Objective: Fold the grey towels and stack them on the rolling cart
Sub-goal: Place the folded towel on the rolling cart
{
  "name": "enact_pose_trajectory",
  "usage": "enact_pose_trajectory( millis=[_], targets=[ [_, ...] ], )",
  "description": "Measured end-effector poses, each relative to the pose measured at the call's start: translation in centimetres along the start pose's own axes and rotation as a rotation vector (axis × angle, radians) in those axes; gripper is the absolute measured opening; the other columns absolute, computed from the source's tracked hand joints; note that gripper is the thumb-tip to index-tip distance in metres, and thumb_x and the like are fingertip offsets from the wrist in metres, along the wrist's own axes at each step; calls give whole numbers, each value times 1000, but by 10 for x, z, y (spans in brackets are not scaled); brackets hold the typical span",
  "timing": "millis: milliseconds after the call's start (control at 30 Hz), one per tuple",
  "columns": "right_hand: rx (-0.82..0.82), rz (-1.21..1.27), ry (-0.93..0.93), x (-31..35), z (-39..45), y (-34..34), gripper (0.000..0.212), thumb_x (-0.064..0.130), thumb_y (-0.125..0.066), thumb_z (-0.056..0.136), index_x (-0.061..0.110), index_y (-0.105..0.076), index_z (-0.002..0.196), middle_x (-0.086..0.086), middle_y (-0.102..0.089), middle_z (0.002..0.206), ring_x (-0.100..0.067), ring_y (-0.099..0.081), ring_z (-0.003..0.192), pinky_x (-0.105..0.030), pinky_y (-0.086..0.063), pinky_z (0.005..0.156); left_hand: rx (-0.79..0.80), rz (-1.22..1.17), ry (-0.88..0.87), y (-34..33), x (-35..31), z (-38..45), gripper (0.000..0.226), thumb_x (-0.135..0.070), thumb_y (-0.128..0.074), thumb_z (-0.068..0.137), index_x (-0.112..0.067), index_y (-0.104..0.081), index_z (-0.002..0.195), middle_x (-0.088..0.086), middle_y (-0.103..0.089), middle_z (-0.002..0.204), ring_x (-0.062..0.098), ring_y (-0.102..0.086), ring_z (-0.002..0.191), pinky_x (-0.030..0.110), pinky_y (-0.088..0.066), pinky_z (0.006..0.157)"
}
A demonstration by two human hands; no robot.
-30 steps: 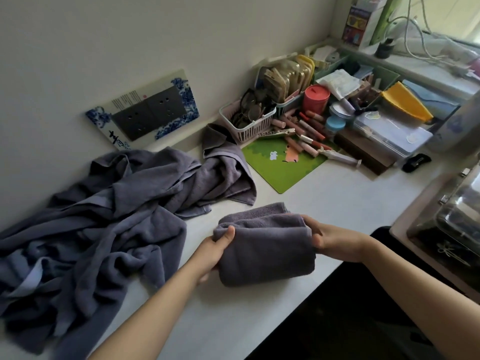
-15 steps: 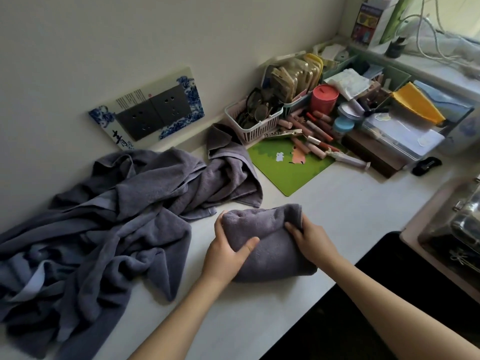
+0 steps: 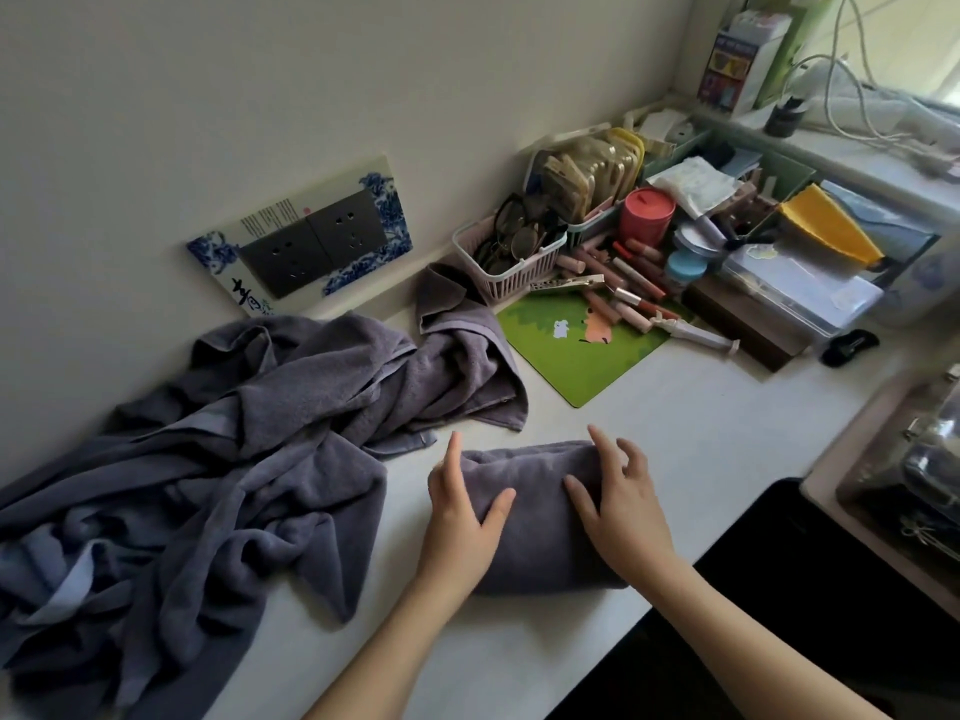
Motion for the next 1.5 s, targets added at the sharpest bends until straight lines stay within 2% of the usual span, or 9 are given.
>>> enact_pose_trajectory(
  millis=[100,233,367,500,633,767,1133,1300,1500],
  targets=[
    [33,-17,-42,-11,-4,-5,74,56,-53,84,26,-25,145,-13,-30,146,-30,-37,131,-39,-35,105,49,-185,172,0,18,4,81,-34,-67,83,-23,-18,146,2,-41,142,17,-39,133,14,-28,96],
    [65,-324,376,34,6,-7,72,74,-20,84,29,-40,137,-4,-45,143,-25,-33,133,-43,-19,109,79,-135,167,7,15,7,45,-34,-68,83,-15,-51,121,1,-62,114,19,-57,112,13,-40,80],
    [417,-215,581,96,10,-15,105,89,-20,65,20,-33,143,0,-48,140,-19,-35,135,-32,-12,113,66,-154,20,39,-8,3,36,-34,-67,84,-17,-57,115,-7,-61,103,11,-57,103,1,-36,76],
    [449,-122,716,166,7,2,73,76,-47,72,11,-52,104,-12,-66,99,-30,-60,96,-26,-30,65,17,-321,31,98,-21,-8,20,-37,-65,85,-28,-55,99,-13,-62,98,10,-56,104,1,-39,80],
    [394,39,971,253,-12,32,51,54,-56,79,6,-58,95,-9,-63,79,-26,-61,80,-24,-26,59,82,-598,102,160,-12,-46,84,-73,-78,38,-24,-58,104,-14,-68,98,3,-62,96,20,-50,87],
    [488,224,1047,325,-28,47,25,52,-49,80,27,-52,83,12,-56,75,-1,-51,68,-20,-33,60,87,-631,167,196,4,-106,94,-61,-87,30,-27,-55,111,-16,-69,102,-1,-64,95,19,-51,81],
    [675,489,847,443,-85,-3,40,45,-45,94,8,-61,98,-6,-63,84,-21,-57,81,-28,-40,65,-578,-829,341,305,62,-285,95,-34,-97,24,-11,-63,110,5,-73,100,19,-70,90,33,-58,70],
    [779,426,755,471,-132,-52,56,55,-40,92,5,-62,105,-15,-67,100,-33,-61,97,-42,-48,89,-937,-1153,215,334,70,-334,37,-30,-55,89,-16,-57,124,5,-68,117,22,-61,110,40,-48,91],
    [853,312,750,518,-193,-93,67,52,-37,94,-7,-55,118,-26,-57,122,-38,-53,113,-39,-42,95,-1090,-1055,330,376,87,-387,42,-51,-54,85,-23,-58,115,-2,-69,109,17,-62,105,36,-50,81]
  ],
)
Point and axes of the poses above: each hand's wrist, its own z-axis towards the middle knuckle, its own y-axis out of the back of the hand, x = y × z, the point moved 6 cm from there along z, towards the middle knuckle
